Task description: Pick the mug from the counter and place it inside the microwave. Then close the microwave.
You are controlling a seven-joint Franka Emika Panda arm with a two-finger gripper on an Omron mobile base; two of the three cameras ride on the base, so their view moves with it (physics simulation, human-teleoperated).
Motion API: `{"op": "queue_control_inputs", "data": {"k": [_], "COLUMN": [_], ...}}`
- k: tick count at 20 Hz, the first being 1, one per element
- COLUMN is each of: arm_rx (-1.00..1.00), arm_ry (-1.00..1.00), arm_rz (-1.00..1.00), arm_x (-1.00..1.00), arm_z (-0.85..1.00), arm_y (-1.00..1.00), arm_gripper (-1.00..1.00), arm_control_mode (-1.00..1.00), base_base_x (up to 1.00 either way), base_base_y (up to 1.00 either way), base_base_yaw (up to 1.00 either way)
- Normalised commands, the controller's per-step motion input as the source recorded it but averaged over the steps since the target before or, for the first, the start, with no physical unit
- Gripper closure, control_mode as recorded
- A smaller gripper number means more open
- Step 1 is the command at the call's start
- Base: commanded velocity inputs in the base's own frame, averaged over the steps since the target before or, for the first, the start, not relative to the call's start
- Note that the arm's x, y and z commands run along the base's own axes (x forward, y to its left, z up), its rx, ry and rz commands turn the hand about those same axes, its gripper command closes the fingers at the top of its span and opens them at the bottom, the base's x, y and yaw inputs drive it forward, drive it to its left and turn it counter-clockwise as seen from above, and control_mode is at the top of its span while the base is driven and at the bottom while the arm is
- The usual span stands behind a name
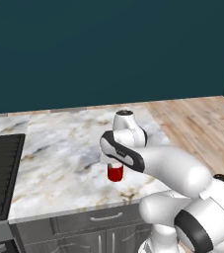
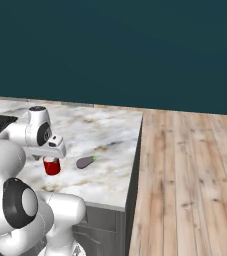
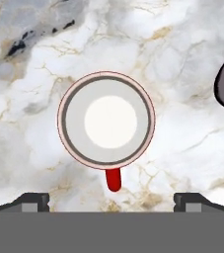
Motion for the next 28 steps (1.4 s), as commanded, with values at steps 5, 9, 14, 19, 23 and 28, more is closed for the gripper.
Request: {"op": "queue_control_inputs", "data": {"k": [5, 9, 14, 19, 23, 28], "arm_rx": [0.0, 0.0, 0.0, 0.0, 0.0, 0.0], "arm_ry": [0.0, 0.0, -0.01, -0.08, -0.12, -0.1], "arm_rz": [0.0, 0.0, 0.0, 0.0, 0.0, 0.0], "arm_x": [-0.14, -0.19, -0.03, 0.03, 0.11, 0.02], "arm_z": [-0.2, -0.1, -0.13, -0.08, -0.08, -0.05], "arm_y": [0.0, 0.0, 0.0, 0.0, 0.0, 0.0], "arm_gripper": [-1.0, -1.0, -1.0, -1.0, -1.0, -1.0], "arm_control_mode": [-1.0, -1.0, -1.0, -1.0, -1.0, -1.0], "base_base_x": [0.0, 0.0, 0.0, 0.0, 0.0, 0.0], "base_base_y": [0.0, 0.0, 0.0, 0.0, 0.0, 0.0], "base_base_yaw": [0.0, 0.0, 0.0, 0.0, 0.0, 0.0]}}
